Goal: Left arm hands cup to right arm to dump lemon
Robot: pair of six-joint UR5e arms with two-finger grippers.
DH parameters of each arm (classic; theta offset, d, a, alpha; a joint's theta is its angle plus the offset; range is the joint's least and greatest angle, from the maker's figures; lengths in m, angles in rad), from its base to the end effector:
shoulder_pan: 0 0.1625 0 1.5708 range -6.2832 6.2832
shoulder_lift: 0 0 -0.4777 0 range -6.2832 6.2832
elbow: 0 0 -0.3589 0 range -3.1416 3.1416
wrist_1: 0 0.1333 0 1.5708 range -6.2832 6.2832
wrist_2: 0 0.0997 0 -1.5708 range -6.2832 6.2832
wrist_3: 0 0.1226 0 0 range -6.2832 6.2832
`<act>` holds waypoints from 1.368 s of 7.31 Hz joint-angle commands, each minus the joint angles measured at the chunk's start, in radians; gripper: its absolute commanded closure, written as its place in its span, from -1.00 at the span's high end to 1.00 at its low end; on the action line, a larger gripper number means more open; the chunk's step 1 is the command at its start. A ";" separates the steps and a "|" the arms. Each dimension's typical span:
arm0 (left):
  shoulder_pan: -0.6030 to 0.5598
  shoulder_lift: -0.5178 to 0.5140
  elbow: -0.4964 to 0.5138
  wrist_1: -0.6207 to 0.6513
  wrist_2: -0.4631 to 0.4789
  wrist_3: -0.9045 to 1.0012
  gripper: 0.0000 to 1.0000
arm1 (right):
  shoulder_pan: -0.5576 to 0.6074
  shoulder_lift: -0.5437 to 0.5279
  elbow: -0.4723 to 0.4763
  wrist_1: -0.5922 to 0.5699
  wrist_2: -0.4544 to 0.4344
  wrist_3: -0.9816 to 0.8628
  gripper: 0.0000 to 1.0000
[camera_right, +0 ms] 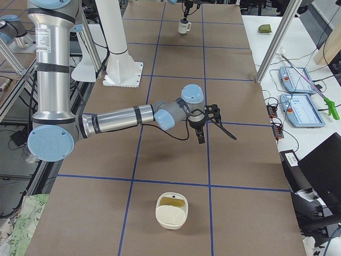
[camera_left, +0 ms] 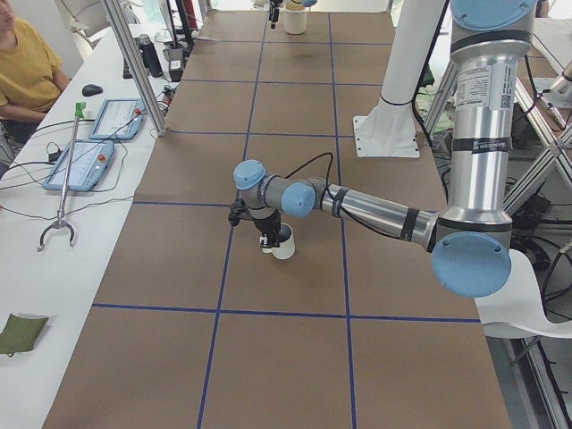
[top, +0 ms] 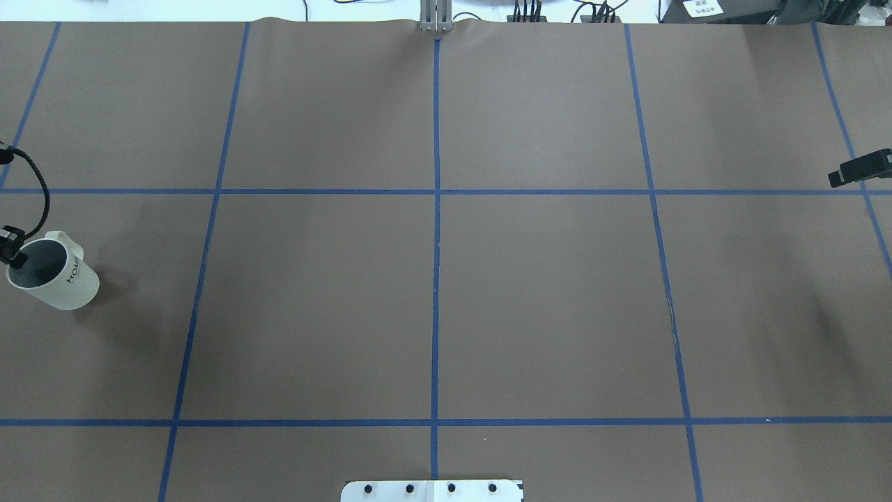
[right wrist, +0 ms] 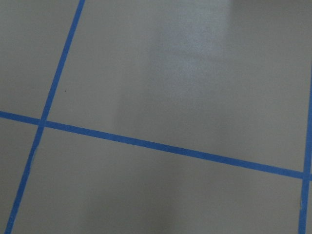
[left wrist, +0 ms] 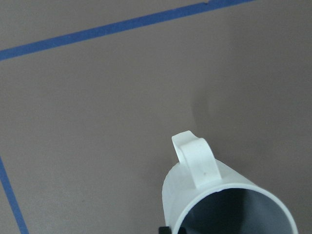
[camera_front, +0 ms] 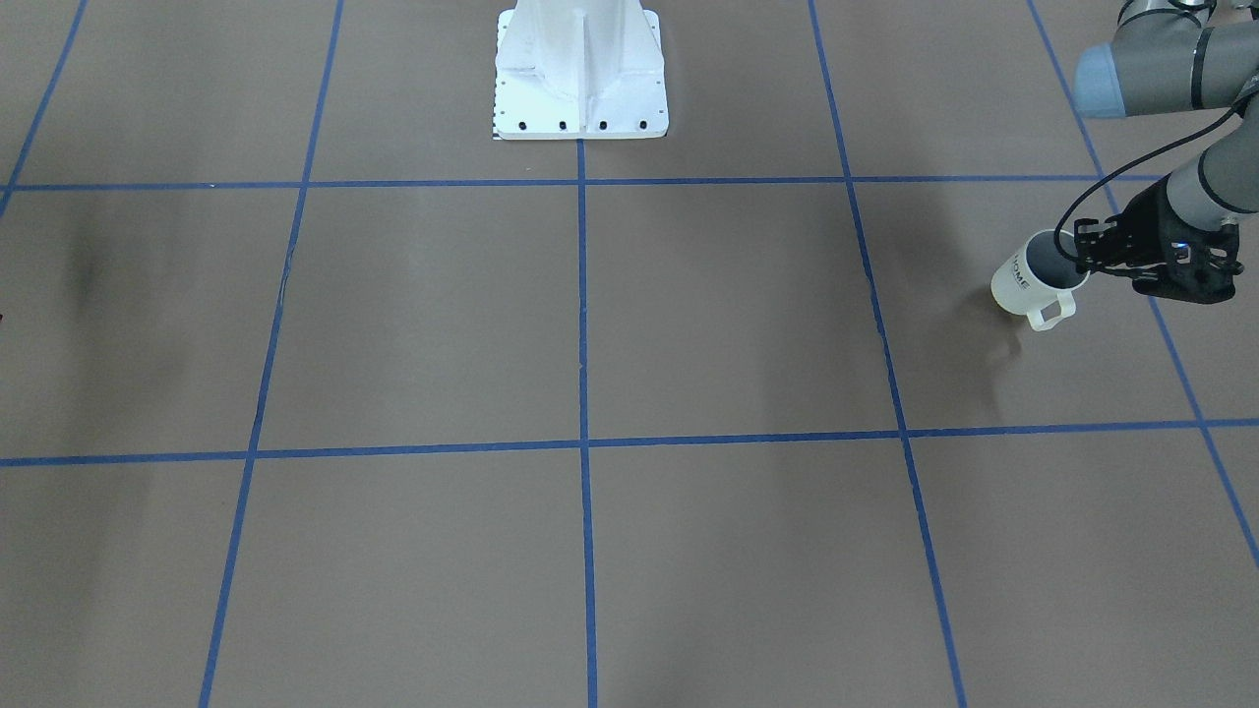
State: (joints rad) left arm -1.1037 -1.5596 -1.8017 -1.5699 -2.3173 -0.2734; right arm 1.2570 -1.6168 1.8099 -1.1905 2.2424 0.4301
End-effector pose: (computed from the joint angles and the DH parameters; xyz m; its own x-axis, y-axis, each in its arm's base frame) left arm 0.1633 -0.4349 0.6282 0.6859 0.2097 -0.6969 -0.2642 0.9640 0.0300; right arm -0.0896 -0.4609 0.5974 0.6902 -0.1783 0.7013 -0.0313 0.9609 0.2751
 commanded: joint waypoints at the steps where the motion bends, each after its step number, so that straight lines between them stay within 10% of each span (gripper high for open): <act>1: -0.002 0.000 -0.030 -0.001 -0.001 0.002 1.00 | 0.001 -0.021 -0.003 -0.003 0.002 -0.002 1.00; 4: -0.192 -0.001 -0.064 0.011 -0.001 0.047 1.00 | 0.109 -0.014 -0.004 -0.200 0.042 -0.222 1.00; 7: -0.416 -0.034 0.160 0.008 -0.095 0.304 1.00 | 0.217 0.002 -0.007 -0.350 0.040 -0.280 1.00; 10: -0.421 -0.039 0.165 0.010 -0.087 0.298 1.00 | 0.246 0.002 -0.058 -0.382 0.086 -0.280 1.00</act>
State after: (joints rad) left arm -1.5211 -1.5969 -1.6400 -1.5588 -2.4054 0.0247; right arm 1.4900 -1.6157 1.7717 -1.5638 2.2985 0.1509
